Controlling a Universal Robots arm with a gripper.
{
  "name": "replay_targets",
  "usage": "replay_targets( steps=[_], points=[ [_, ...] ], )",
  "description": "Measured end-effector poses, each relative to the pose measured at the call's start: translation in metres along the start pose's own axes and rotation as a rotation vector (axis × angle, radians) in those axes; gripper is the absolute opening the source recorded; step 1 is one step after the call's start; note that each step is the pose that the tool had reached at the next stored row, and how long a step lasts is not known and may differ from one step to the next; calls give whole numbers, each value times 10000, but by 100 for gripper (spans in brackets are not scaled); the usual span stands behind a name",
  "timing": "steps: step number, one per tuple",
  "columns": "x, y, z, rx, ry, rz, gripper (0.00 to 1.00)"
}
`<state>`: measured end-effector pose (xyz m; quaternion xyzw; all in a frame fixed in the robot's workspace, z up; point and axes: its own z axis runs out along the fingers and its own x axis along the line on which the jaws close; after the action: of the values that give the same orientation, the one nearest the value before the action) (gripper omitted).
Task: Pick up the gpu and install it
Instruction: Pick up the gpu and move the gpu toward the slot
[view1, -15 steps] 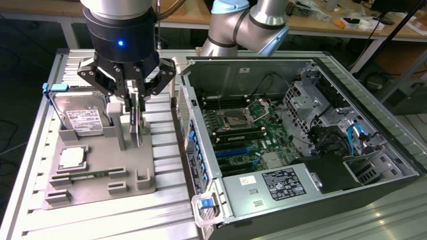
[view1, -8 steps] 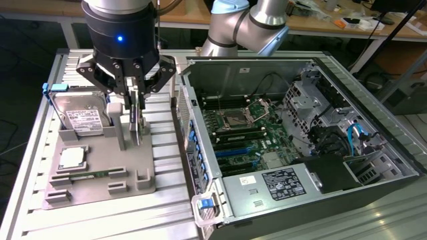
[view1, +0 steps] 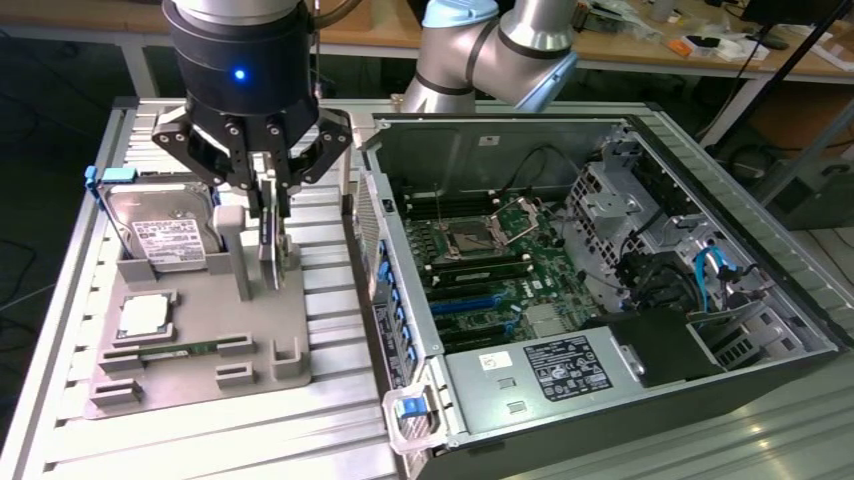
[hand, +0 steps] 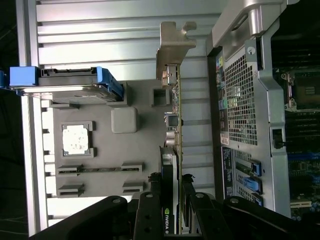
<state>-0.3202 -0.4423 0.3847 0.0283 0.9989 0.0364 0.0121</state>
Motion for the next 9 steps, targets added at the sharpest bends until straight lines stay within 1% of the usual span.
replay_targets(
  steps=[4,6,9],
  points=[
    [0,1,-8,0,0,0,27],
    [-2,5,-67,-1,0,0,27],
    [-1,5,-70,0,0,0,27]
  ],
)
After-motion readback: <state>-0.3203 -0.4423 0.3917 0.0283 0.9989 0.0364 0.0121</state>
